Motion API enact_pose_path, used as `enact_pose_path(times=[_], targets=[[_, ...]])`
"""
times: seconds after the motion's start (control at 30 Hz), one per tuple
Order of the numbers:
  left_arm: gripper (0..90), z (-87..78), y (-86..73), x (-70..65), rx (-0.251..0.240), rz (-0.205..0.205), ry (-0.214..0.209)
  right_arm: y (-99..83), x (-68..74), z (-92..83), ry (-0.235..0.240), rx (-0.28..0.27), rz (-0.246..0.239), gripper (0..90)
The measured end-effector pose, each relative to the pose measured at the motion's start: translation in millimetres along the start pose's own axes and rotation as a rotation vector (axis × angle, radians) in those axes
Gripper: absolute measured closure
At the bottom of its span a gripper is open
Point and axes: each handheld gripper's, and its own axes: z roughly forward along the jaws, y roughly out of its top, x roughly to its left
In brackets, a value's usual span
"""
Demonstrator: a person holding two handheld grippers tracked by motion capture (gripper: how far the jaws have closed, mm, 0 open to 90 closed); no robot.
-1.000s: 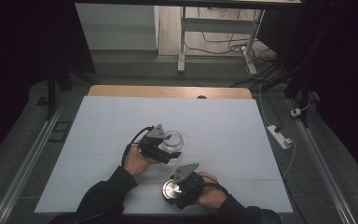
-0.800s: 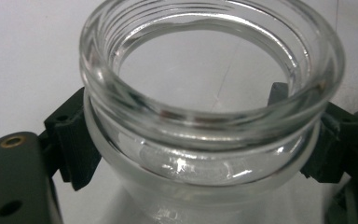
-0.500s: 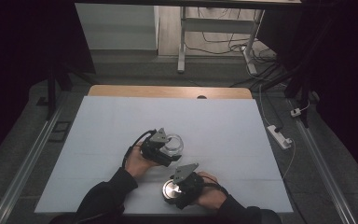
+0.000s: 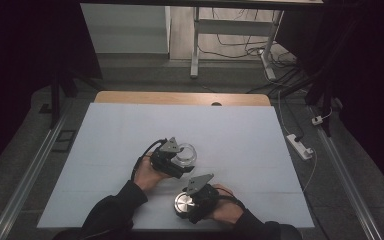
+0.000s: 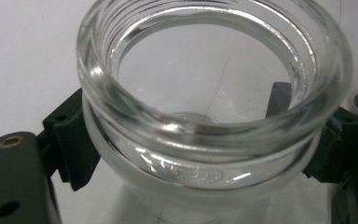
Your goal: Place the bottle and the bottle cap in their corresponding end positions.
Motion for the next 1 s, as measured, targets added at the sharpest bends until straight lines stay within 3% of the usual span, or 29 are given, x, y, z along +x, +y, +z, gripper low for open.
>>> enact_pose_path(times=[0.13, 0.27, 0.47, 0.6, 0.8, 1.0], targets=[[14.8, 0.1, 0.8, 0.3, 0.003, 0.001, 0.010, 0.7, 0.8, 0.5, -0.016, 0.001, -0.010, 18.4], [14.5, 0.5, 0.7, 3.3, 0.007, -0.005, -0.007, 1.1, -0.5, 1.1, -0.018, -0.001, 0.011, 18.0], [5.4, -0.6, -1.0, 5.9, 0.048, -0.025, -0.002, 4.2, -0.9, -5.6, 0.002, -0.050, 0.067, 6.8], [3.5, -6.5, -3.9, 9.7, 0.026, -0.063, -0.028, 6.0, -1.2, -11.6, -0.011, -0.084, 0.071, 3.8], [1.9, -12.8, -2.8, 8.1, 0.041, -0.076, -0.019, 7.0, -2.3, -17.5, -0.019, -0.110, 0.093, 2.5], [1.2, -27.6, -3.2, 11.2, 0.004, -0.121, -0.036, 8.3, -2.9, -23.1, -0.025, -0.139, 0.104, 2.0]])
